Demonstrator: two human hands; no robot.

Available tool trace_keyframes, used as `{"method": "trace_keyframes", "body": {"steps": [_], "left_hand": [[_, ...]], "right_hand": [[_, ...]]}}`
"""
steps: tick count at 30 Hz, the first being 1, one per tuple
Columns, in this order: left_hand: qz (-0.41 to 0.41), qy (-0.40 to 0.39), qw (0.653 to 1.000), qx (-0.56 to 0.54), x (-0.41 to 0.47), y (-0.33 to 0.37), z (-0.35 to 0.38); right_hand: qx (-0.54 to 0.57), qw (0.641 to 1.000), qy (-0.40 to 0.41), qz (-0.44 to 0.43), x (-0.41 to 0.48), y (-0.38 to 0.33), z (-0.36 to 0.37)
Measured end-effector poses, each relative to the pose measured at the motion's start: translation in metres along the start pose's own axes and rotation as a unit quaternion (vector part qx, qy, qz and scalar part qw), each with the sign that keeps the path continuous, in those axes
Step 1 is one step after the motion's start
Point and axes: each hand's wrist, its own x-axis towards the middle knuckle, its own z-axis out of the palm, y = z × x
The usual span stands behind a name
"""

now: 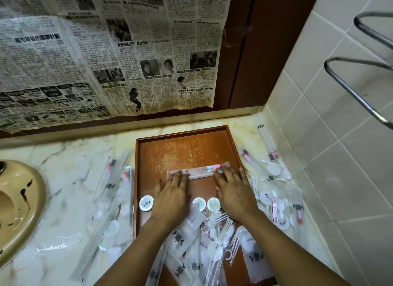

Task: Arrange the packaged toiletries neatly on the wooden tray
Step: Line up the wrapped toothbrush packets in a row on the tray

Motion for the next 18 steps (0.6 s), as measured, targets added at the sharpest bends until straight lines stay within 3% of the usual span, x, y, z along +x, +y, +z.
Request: {"method": "trace_keyframes", "body": {"steps": [5, 10, 18], "left_hand": [[-0.012, -0.049, 0.999, 0.006, -0.009, -0.005, 0.006], [-0.016, -0.083, 0.996, -0.003, 0.0, -0.009, 0.007], [-0.029, -0.049, 0.997, 0.045, 0.009, -0.003, -0.003]], "right_hand": [[0.018, 0.999, 0.024, 0.011, -0.012, -0.005, -0.001], [0.051, 0.998, -0.036, 0.028, -0.014, -0.014, 0.011], [0.039, 0.998, -0.023, 0.035, 0.015, -0.014, 0.008]]}}
